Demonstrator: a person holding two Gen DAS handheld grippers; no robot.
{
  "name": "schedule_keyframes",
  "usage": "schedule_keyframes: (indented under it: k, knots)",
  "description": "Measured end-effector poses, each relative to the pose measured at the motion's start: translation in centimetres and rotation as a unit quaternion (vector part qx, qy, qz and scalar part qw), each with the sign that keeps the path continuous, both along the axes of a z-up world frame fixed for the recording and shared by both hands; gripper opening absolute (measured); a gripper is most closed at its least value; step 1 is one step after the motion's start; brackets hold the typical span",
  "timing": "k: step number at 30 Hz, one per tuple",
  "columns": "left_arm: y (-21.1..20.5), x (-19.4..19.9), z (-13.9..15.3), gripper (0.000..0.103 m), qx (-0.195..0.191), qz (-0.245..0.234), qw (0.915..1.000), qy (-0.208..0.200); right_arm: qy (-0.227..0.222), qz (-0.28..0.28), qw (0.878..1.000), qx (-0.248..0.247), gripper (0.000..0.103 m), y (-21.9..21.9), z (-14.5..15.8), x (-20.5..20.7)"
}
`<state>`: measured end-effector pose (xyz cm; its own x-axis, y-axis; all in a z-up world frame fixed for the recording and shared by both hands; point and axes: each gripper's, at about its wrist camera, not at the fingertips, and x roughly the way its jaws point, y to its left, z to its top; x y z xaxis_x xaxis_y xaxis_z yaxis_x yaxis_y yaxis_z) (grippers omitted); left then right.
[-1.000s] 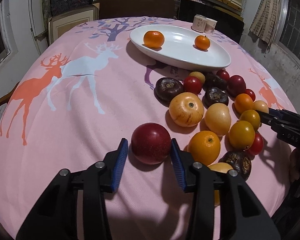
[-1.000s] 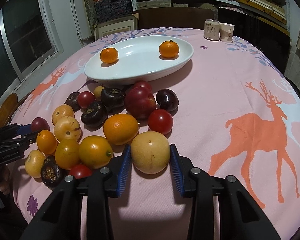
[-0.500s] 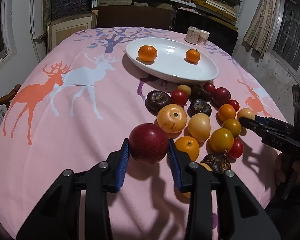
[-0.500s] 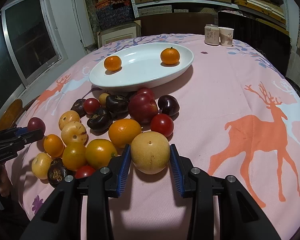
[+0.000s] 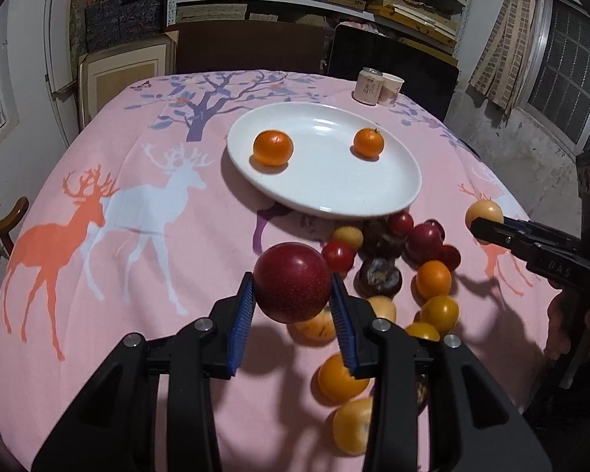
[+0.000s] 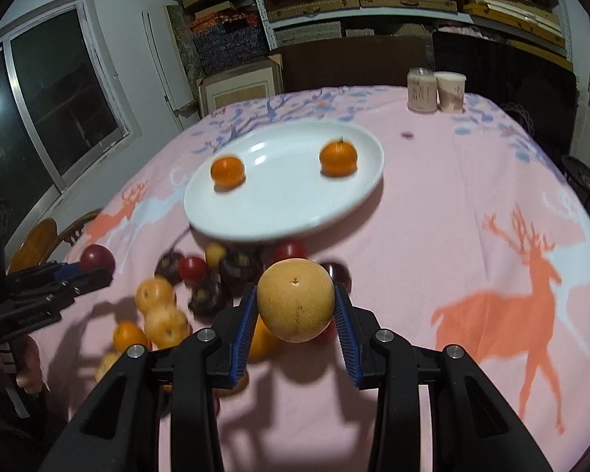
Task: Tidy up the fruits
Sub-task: 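Lower the red apple onto the plate with the left tool while the right tool releases the pale apple there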
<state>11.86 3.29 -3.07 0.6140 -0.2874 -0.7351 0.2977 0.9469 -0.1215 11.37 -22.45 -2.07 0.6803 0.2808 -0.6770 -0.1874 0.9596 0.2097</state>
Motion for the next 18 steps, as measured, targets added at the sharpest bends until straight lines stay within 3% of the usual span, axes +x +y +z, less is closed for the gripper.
schedule_keyframes:
  k: [7,14,18]
  knots:
    - [-4.8,7.6,1.1,0.037,0.005,-0.034,0.9994,0.010,-0.002,0.001,1.000,0.011,0.039,1.3,3.7,8.6]
    - [-8.7,14.2,-1.9,0.037,0.024,-0.055,0.9972,0.044,0.041,-0.004,0.999,-0.006,0.039,3.6,1.3,17.8]
    - [-9.3,16.2,-3.2,0.037,0.026,-0.055,0.9964,0.059,0.055,-0.007,0.998,-0.012,0.039,4.1,-0.5,20.3]
